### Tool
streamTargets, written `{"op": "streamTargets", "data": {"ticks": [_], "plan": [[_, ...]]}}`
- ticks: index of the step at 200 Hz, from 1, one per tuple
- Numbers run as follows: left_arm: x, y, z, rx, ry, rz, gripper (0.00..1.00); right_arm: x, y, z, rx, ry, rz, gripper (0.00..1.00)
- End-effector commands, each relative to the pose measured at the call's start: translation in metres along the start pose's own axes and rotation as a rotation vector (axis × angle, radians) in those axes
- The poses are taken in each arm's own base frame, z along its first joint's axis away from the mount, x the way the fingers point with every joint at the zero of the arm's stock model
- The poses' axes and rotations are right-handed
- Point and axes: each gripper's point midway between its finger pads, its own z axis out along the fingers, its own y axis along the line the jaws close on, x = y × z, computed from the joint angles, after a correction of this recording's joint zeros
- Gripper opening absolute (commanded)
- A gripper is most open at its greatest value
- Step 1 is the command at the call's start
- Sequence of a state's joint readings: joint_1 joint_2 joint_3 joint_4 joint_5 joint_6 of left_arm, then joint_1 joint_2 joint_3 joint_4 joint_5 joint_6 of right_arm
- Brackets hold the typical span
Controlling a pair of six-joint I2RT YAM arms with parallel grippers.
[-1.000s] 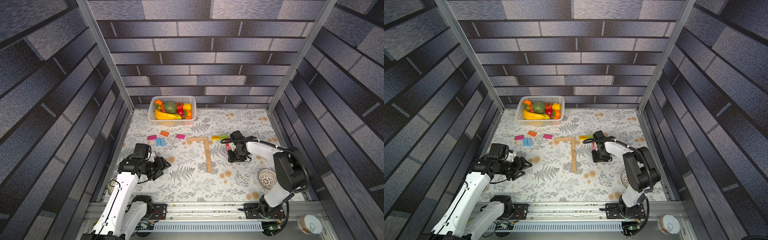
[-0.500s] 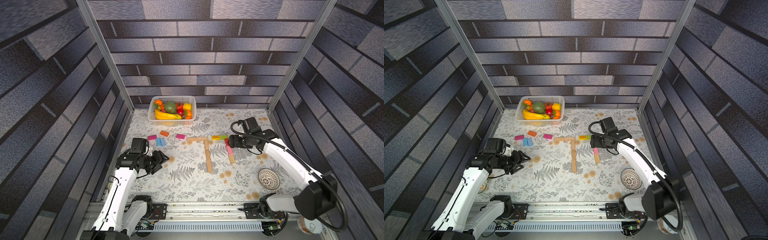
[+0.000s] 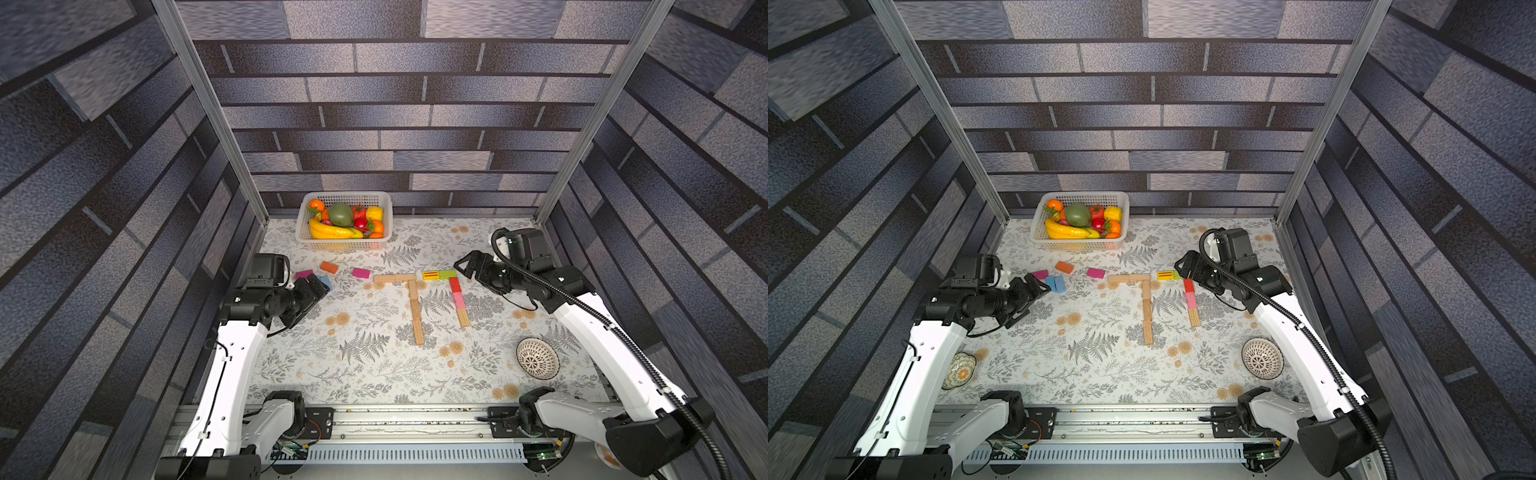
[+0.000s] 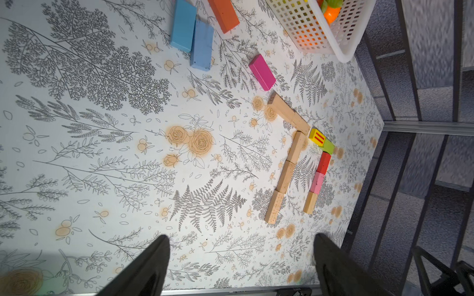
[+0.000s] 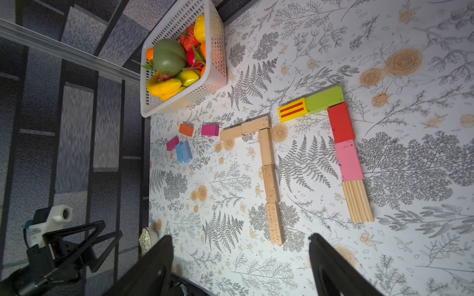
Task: Assemble the number 7 with building blocks
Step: Adjust the building block at the center of the board.
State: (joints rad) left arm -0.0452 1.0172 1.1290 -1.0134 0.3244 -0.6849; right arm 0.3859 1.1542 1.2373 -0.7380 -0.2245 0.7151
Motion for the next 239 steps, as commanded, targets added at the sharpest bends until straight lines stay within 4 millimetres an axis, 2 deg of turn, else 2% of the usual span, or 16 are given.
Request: {"op": "streamTargets", "data": {"ticks": [1,31,43,86,125,145,165,182,198,213,239], "plan": [[-0.002,0.013,0.005,-0.121,-0.015,0.097,0.95,0.005,-0.001,-0.006,-0.019,-0.001,0.108,0.87],[-0.005,0.015,0.016,-0.164,0.037,0.086,0.95,0.013,-0.005,0.007,-0.017,0.048,0.130,0.88],[-0.011,0.019,0.020,-0.204,0.059,0.092,0.96,0.009,-0.005,0.013,-0.007,0.050,0.114,1.00],[-0.033,0.034,0.042,-0.296,0.184,0.010,1.00,-0.002,-0.005,0.042,0.050,0.135,-0.005,1.00],[-0.058,0.035,0.058,-0.287,0.176,-0.091,1.00,-0.002,-0.004,0.066,0.037,0.203,-0.076,1.00],[-0.074,0.034,0.073,-0.288,0.170,-0.069,1.00,-0.004,0.004,0.068,0.010,0.215,-0.074,1.00],[-0.088,0.038,0.090,-0.329,0.200,-0.016,1.00,-0.007,0.010,0.062,-0.002,0.195,-0.039,1.00],[-0.093,0.043,0.103,-0.352,0.213,0.008,0.99,-0.007,0.016,0.055,-0.037,0.172,-0.019,1.00],[-0.094,0.046,0.112,-0.348,0.225,-0.009,0.95,-0.003,0.012,0.053,-0.022,0.182,-0.019,1.00],[-0.094,0.050,0.120,-0.343,0.244,-0.023,0.91,0.000,0.011,0.059,-0.022,0.213,-0.014,1.00],[-0.095,0.060,0.132,-0.373,0.261,-0.011,0.91,0.001,0.011,0.074,-0.038,0.246,-0.028,1.00]]}}
